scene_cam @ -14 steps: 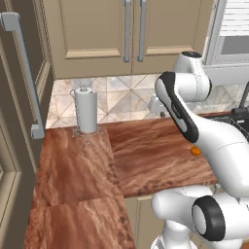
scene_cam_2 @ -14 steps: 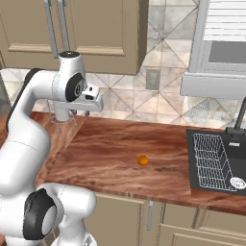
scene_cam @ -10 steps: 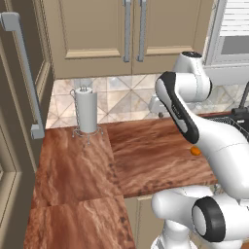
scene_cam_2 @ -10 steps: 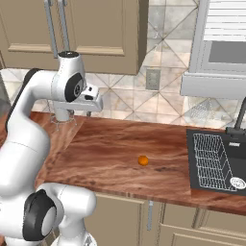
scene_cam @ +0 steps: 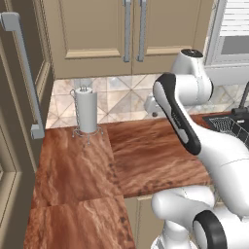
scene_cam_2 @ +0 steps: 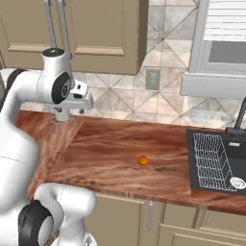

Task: Open the cabinet. Pick the soap dispenser and place it next to the sink. Then close the cabinet.

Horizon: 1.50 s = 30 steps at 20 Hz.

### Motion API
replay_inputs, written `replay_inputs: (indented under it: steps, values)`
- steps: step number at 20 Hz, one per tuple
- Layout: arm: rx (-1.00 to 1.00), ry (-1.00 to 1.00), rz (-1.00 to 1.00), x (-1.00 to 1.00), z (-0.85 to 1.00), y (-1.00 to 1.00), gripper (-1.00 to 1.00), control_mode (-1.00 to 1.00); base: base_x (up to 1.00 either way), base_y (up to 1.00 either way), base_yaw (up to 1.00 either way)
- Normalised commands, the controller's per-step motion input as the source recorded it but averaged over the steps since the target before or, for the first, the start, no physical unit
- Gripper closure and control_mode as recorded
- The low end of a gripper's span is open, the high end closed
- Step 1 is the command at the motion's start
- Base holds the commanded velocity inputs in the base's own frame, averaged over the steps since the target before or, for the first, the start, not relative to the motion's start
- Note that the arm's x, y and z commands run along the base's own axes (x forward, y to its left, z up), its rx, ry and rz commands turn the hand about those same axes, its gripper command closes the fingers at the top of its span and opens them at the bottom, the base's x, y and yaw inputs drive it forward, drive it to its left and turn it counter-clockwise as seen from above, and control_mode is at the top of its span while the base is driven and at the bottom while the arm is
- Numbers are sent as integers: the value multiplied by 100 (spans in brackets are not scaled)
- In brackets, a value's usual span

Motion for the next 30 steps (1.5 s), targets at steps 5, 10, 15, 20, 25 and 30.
replay_inputs:
  steps: [5, 10, 15, 20, 25, 30]
  values:
    - [0, -17, 0, -16, 37, 24, -100, -100, 0, 0, 0]
    - [0, -13, 0, -8, 29, 24, -100, -100, 0, 0, 0]
    - [0, -22, 0, -9, 25, 31, -100, -100, 0, 0, 0]
    - [2, -24, 0, 0, 30, 8, -100, -100, 0, 0, 0]
    - [5, -25, 0, 0, 30, 0, -100, -100, 0, 0, 0]
    - [9, -20, 0, 0, 32, 0, -100, -100, 0, 0, 0]
